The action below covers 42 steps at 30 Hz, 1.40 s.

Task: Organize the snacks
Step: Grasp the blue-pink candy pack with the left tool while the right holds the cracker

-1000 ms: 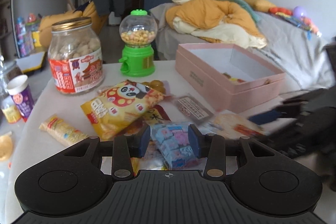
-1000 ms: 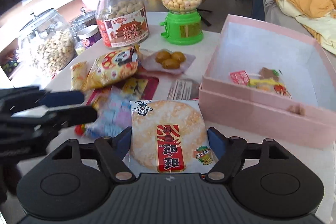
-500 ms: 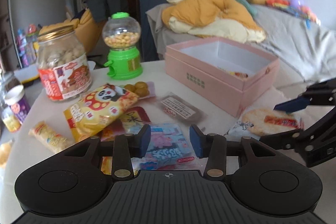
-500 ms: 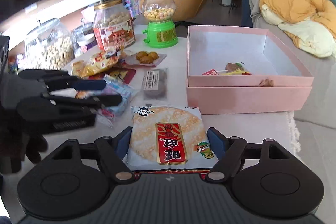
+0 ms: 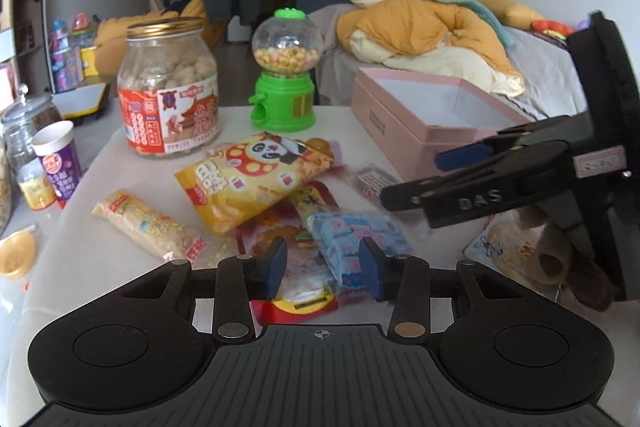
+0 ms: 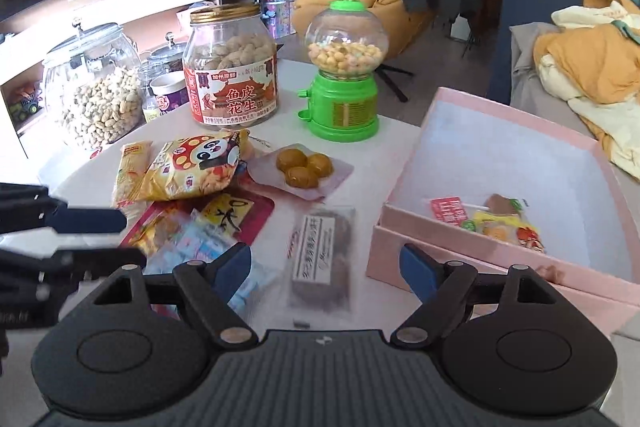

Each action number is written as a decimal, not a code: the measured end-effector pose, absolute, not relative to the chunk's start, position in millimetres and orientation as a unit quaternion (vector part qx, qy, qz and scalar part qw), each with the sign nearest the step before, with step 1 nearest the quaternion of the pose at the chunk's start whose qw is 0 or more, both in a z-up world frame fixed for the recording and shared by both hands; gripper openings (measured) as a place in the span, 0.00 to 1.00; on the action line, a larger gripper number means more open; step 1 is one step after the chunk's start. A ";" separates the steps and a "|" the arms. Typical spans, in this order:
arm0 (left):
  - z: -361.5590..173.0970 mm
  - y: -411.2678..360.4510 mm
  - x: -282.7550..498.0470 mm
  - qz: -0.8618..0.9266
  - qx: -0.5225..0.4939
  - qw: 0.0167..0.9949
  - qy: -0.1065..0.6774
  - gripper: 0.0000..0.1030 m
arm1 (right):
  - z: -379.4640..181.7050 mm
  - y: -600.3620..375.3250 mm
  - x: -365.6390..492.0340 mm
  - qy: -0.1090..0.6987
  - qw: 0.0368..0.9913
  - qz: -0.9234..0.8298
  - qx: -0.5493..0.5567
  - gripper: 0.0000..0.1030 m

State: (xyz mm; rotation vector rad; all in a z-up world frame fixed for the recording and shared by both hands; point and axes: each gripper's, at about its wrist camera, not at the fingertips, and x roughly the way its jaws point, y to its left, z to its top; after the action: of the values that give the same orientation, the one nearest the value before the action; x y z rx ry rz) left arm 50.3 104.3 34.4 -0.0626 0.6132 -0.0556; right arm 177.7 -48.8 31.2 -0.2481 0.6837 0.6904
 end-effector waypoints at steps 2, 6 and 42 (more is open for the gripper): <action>35.0 98.9 51.5 -0.036 -0.023 0.952 0.302 0.44 | 27.2 -45.6 178.7 0.336 0.876 0.324 -0.123 0.80; 36.8 82.8 57.9 -0.043 -0.012 0.953 0.301 0.44 | 13.3 -50.5 180.6 0.367 0.873 0.286 -0.148 0.52; 17.6 26.5 112.0 -0.011 0.077 0.924 0.375 0.70 | 4.5 -155.3 112.8 0.358 0.896 0.263 -0.007 0.86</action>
State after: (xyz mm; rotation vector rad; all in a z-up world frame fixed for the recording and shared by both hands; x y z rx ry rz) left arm 112.0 26.5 17.6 0.1575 0.7694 -0.0218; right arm 112.8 -155.3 4.5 -0.0141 0.7413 0.5451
